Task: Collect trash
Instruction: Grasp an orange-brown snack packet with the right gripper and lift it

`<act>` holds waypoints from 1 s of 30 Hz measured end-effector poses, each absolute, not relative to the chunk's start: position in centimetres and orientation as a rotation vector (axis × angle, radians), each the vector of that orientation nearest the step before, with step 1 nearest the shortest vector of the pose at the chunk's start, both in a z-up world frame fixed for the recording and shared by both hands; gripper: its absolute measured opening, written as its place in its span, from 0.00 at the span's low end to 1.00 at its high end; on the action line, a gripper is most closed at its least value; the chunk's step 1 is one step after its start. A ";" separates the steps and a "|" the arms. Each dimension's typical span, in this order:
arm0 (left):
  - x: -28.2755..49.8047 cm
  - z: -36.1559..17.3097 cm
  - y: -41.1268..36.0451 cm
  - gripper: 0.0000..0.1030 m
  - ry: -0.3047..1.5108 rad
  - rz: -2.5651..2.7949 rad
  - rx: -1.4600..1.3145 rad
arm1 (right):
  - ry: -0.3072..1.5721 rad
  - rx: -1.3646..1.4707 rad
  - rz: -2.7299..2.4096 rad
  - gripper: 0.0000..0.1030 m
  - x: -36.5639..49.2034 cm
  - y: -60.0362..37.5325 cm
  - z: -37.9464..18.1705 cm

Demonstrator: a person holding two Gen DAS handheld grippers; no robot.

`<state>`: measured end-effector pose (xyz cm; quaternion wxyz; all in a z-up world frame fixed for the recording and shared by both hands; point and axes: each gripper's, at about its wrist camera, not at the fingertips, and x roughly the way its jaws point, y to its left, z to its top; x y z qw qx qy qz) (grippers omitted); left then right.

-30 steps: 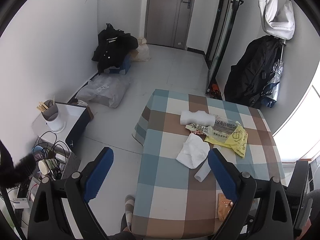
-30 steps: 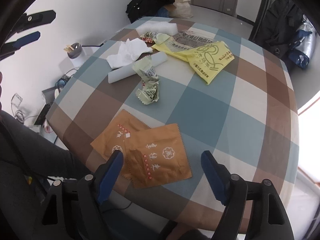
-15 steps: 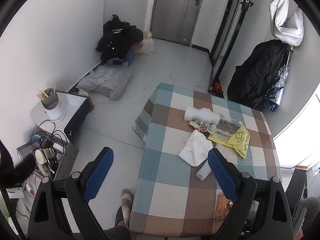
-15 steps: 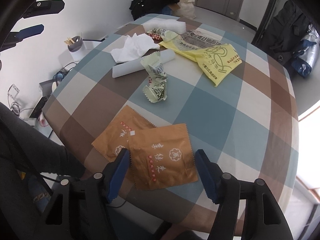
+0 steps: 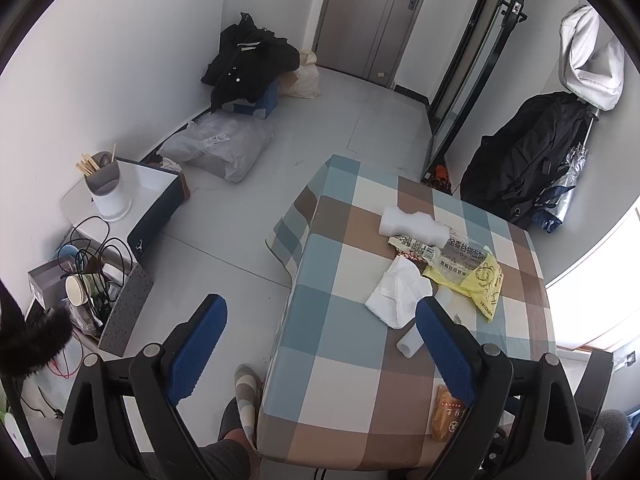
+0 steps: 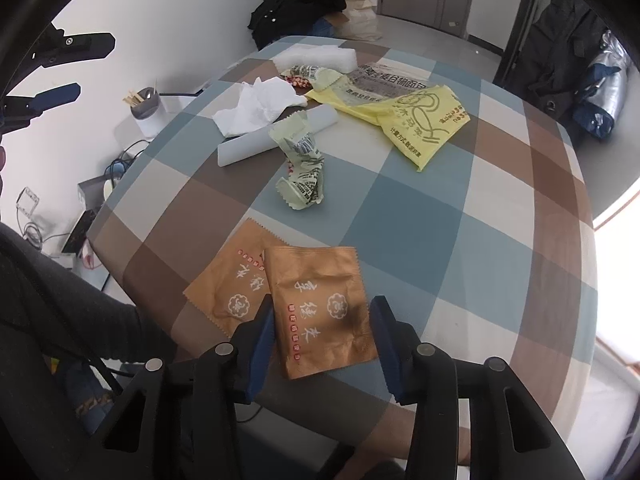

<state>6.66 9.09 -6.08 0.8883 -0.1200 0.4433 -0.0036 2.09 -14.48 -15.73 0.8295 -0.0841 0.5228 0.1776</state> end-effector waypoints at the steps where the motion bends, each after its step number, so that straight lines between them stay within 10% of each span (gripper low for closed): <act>1: 6.7 -6.1 9.1 0.91 0.923 -0.006 -0.249 | 1.108 -0.175 0.373 0.31 2.1 -14.6 -15.7; 3: 6.6 -6.2 9.0 0.91 0.924 -0.007 -0.249 | 1.119 -0.143 0.368 0.09 2.3 -15.0 -15.7; 30: 5.3 -10.3 -2.5 0.91 1.180 -0.280 0.017 | 0.945 0.208 0.258 0.02 2.1 -24.2 -10.5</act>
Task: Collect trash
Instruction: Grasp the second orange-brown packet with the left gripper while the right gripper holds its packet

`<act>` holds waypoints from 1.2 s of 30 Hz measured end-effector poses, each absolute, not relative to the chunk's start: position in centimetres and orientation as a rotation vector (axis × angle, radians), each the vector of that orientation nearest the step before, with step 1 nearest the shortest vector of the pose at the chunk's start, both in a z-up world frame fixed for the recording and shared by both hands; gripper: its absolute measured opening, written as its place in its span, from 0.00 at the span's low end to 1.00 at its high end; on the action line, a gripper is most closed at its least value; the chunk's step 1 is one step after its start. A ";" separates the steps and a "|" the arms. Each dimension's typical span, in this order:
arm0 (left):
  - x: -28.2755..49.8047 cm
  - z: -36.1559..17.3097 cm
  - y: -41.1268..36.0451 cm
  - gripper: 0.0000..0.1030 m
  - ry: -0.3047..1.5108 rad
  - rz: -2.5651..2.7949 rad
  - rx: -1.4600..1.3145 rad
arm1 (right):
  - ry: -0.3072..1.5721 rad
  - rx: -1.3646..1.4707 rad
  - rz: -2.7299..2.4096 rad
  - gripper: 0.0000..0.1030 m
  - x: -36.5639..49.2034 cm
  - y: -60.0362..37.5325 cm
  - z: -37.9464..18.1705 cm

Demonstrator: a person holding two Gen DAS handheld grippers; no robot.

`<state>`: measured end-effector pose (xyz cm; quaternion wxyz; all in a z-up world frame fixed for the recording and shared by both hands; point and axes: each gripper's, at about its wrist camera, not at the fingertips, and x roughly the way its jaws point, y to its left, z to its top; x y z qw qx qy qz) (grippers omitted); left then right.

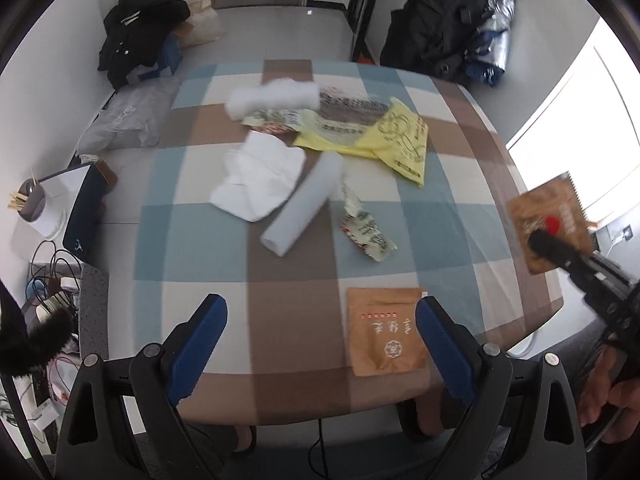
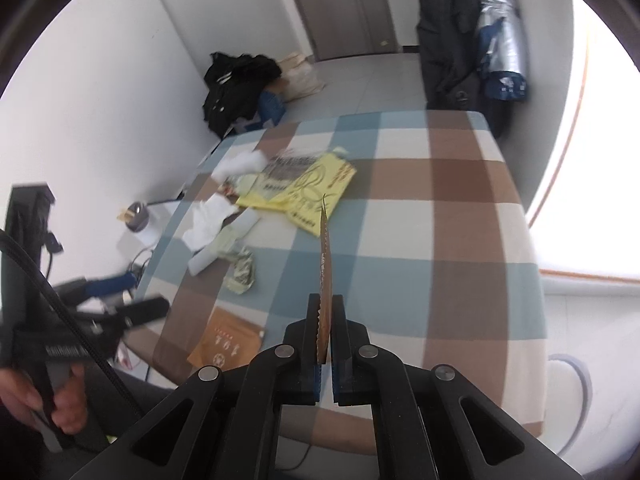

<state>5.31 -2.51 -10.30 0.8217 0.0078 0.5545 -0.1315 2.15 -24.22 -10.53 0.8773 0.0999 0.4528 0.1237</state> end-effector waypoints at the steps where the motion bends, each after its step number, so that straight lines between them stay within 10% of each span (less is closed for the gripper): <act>1: 5.3 -10.6 -3.0 0.91 1.184 -0.276 0.034 | 0.935 0.218 0.255 0.02 2.0 -24.6 -10.3; 22: 3.6 -14.3 -7.7 0.90 1.289 -0.313 0.222 | 0.866 0.286 0.265 0.03 0.2 -27.9 -8.6; 36: 3.2 -13.2 -8.4 0.44 1.259 -0.358 0.238 | 0.872 0.283 0.253 0.03 -0.3 -28.4 -8.7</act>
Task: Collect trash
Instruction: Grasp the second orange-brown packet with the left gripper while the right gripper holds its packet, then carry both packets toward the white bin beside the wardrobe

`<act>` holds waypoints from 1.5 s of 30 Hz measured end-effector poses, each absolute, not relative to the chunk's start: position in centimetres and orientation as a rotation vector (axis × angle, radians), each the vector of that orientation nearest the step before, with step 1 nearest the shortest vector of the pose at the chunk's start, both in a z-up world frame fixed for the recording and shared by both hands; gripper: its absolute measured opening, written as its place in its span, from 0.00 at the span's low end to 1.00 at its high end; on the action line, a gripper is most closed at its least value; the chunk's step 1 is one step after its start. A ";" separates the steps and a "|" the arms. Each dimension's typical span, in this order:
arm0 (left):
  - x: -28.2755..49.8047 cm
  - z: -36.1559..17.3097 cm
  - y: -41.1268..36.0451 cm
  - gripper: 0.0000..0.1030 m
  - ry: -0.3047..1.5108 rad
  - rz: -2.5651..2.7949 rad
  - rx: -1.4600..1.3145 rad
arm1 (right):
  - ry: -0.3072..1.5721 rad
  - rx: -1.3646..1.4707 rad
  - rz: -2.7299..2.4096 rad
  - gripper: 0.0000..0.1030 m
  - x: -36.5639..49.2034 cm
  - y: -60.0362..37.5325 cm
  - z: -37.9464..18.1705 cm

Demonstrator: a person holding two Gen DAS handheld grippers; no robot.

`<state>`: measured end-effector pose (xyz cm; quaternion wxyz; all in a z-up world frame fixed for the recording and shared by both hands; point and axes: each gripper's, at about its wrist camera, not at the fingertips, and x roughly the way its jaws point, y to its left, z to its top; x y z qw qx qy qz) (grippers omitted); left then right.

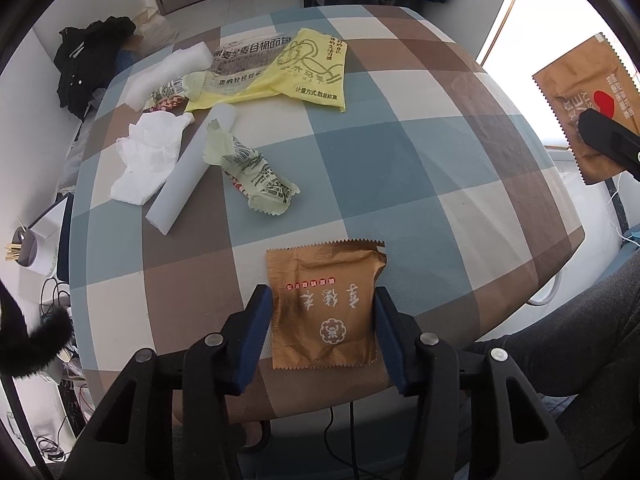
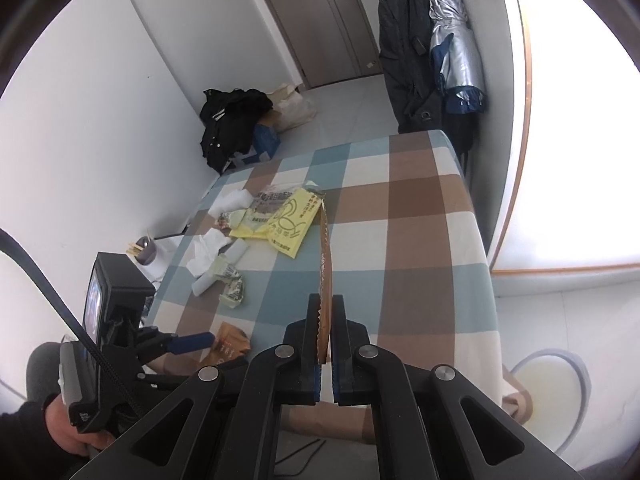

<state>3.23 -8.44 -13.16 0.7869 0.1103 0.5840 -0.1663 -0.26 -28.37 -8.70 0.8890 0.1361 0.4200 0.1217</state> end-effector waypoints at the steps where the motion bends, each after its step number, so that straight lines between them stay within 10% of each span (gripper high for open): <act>1: 3.2 -13.1 -8.4 0.44 1.259 -0.359 0.239 | 0.873 0.279 0.253 0.03 -0.3 -28.3 -8.7; 45: 5.1 -6.3 -5.1 0.42 1.049 -0.380 0.032 | 0.894 0.260 0.277 0.03 -0.3 -26.6 -8.3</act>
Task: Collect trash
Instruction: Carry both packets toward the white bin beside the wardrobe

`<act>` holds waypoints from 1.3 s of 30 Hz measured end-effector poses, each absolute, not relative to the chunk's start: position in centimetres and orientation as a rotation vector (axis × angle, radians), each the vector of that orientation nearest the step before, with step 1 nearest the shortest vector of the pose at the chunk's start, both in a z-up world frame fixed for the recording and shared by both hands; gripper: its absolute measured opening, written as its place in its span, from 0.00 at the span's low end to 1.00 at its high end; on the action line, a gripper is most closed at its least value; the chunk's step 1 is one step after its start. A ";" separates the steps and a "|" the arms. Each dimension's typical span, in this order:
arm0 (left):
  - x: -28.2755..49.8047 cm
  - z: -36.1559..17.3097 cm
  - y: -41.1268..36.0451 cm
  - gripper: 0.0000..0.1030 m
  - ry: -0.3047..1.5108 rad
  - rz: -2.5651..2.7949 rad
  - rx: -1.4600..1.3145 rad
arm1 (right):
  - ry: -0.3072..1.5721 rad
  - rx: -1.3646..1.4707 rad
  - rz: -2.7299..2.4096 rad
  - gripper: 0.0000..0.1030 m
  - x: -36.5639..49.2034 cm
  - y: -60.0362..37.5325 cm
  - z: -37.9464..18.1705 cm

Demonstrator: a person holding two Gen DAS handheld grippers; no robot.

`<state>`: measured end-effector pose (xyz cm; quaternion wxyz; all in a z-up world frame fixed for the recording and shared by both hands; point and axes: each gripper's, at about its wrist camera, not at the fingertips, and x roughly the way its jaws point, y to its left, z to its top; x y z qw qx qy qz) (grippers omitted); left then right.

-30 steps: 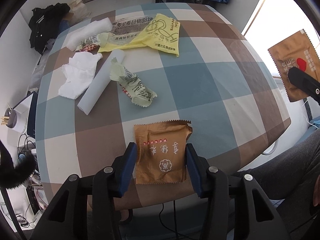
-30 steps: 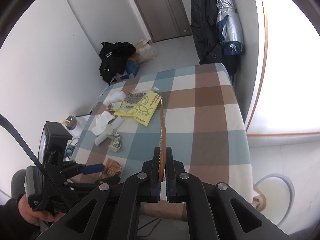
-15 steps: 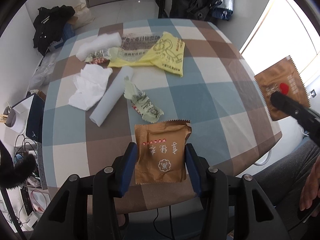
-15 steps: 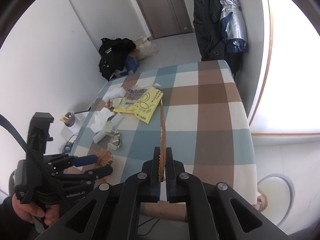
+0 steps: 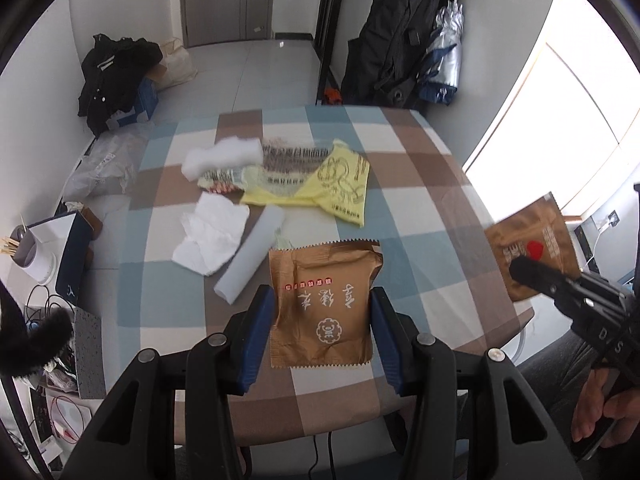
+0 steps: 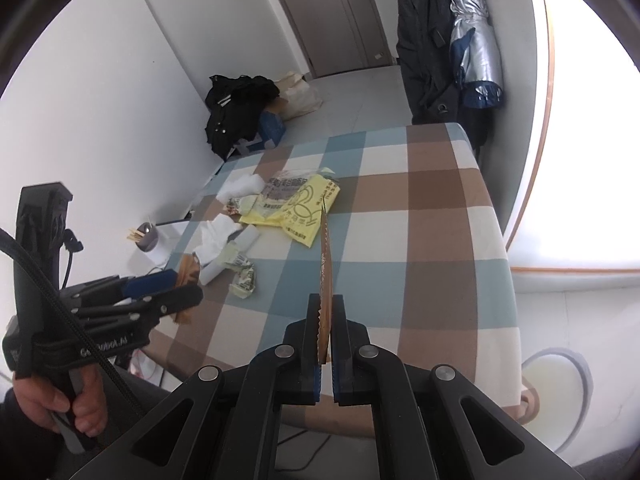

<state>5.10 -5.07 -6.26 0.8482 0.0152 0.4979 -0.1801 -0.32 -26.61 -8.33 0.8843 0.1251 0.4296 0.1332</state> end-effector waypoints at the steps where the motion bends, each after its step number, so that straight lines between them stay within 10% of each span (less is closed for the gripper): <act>1: 5.1 -5.9 -5.1 0.42 1.040 -0.380 0.028 | 0.887 0.264 0.279 0.03 -0.5 -26.7 -7.9; 23: 4.3 2.6 -18.8 0.42 0.873 -0.652 0.058 | 0.606 0.378 0.113 0.03 -8.2 -41.3 3.2; 39: 3.3 -2.0 -33.6 0.42 1.047 -0.973 0.131 | 0.739 0.512 -0.210 0.03 -12.6 -54.7 -5.6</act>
